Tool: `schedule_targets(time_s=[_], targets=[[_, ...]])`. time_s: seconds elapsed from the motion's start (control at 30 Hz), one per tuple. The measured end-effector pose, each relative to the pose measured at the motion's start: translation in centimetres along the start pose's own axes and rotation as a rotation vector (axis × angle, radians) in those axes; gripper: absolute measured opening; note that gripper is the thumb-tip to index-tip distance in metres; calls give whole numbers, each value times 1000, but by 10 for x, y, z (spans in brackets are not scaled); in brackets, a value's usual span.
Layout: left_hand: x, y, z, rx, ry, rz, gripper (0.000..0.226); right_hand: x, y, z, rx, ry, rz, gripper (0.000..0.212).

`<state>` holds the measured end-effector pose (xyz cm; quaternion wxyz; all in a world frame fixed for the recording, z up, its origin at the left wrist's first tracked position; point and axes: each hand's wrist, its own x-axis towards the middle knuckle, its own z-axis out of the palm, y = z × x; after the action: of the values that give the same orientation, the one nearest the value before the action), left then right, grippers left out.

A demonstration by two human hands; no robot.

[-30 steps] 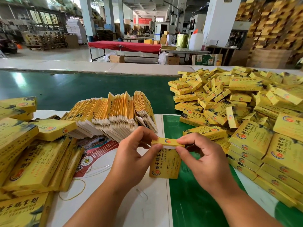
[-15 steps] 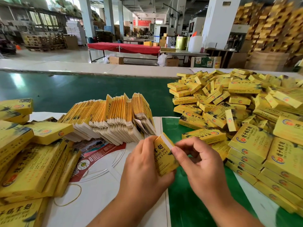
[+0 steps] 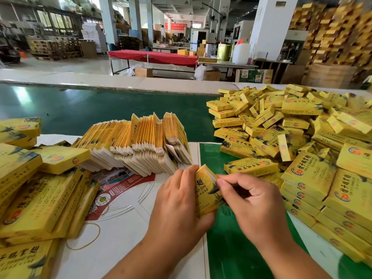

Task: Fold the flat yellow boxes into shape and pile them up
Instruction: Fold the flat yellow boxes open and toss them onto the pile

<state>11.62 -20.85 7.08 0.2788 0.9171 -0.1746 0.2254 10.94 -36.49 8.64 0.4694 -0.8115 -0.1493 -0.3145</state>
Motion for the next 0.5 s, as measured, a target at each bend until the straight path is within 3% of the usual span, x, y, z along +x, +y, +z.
schedule_targets(time_s=[0.13,0.27,0.4,0.5], targets=[[-1,-1,3,-57,-19,-17,77,3,-4,-1,-171,-44,-208,22],[-2,-4,3,-111,-13,-42,84,0,-7,5,-310,-78,-279,31],[0,-1,-1,-267,18,1,96,0,-3,8,-170,-27,-230,26],[2,1,-5,-378,108,87,65,1,1,2,-75,36,-190,21]])
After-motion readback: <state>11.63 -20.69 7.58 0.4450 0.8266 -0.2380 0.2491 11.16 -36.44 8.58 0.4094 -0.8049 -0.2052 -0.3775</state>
